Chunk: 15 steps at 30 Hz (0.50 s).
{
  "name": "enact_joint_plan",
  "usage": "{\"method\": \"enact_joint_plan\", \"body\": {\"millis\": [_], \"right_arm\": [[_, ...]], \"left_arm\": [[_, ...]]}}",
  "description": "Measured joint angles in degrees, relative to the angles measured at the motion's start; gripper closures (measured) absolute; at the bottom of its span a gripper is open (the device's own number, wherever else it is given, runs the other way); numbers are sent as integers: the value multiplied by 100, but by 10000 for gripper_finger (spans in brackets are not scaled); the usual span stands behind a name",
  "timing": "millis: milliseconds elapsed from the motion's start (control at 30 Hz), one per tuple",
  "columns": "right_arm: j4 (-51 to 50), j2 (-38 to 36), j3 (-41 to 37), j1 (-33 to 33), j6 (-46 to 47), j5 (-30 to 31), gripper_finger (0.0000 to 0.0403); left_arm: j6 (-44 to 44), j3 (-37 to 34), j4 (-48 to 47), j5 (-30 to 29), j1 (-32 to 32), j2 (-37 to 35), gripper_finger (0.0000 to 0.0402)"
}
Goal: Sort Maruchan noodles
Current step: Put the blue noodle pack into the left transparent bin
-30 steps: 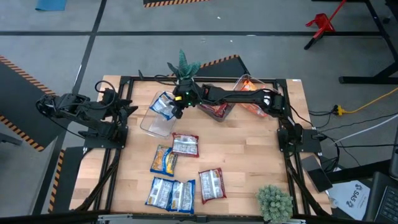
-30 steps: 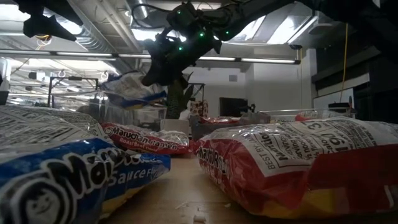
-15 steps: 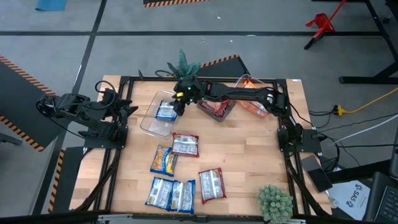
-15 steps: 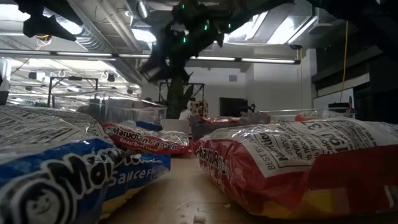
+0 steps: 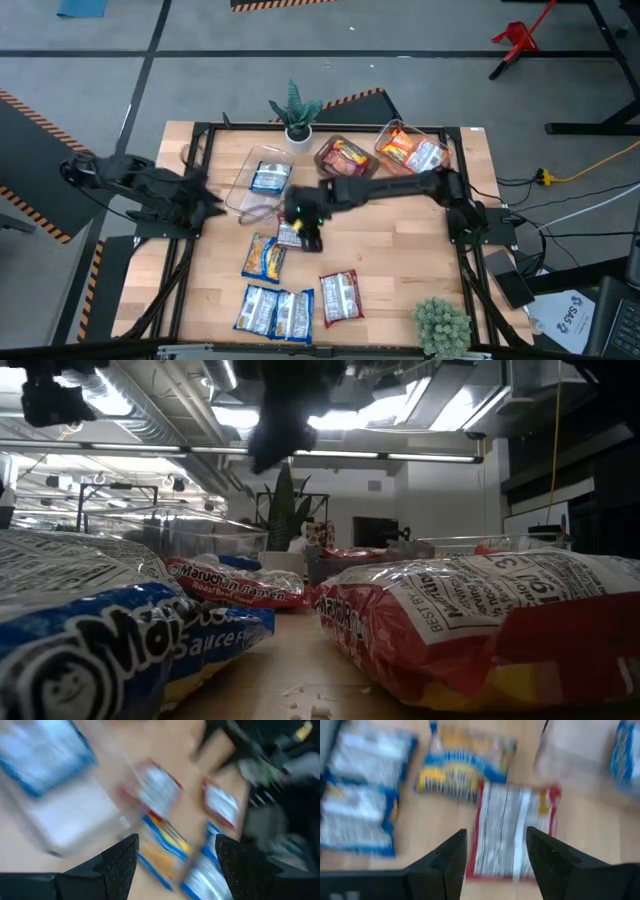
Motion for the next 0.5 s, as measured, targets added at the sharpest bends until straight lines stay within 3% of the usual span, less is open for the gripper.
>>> {"method": "enact_joint_plan", "body": {"millis": [100, 200, 333, 500], "right_arm": [[-466, 1, 0, 308, 268, 538, 217], [-739, 0, 0, 547, 708, 932, 217], [-1007, 2, 0, 784, 1229, 1131, 217], [-1092, 2, 0, 1040, 1525, 1288, 217]], "left_arm": [[-425, -412, 705, 701, -181, 452, 143], [-1096, -746, 1215, 768, -515, 1090, 143], [-2280, -902, 1146, 201, -1080, 1834, 143], [-3423, -926, 1316, -853, -2041, 2243, 143]]}}
